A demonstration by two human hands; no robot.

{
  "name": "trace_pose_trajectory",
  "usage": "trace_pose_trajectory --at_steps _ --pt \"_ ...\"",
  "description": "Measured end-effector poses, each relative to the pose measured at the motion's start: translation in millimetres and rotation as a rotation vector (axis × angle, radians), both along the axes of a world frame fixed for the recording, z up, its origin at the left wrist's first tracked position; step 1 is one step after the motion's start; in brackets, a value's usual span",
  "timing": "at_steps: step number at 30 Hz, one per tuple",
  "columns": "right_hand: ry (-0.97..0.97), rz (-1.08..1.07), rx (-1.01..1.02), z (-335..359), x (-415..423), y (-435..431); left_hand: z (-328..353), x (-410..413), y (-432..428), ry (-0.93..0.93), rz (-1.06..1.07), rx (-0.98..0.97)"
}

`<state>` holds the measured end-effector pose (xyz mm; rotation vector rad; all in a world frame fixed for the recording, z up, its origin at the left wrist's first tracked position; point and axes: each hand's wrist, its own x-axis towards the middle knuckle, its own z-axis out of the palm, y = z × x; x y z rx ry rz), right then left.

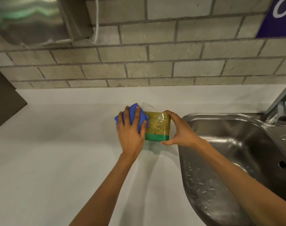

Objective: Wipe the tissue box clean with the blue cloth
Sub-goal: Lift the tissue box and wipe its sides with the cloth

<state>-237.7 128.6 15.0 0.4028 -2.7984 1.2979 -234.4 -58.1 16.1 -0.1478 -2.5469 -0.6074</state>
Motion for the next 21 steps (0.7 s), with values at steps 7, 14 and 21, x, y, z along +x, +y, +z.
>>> trace_pose_trajectory --at_steps 7,14,21 --pt "-0.027 0.023 -0.004 -2.8 1.3 -3.7 -16.1 25.1 -7.8 0.101 -0.193 -0.244" --pt "-0.025 0.01 -0.02 -3.1 1.5 -5.6 -0.3 14.0 20.4 0.046 -0.068 -0.113" --pt "-0.043 0.03 -0.024 -2.1 0.1 -3.7 -13.3 15.6 -15.0 0.116 -0.219 -0.195"
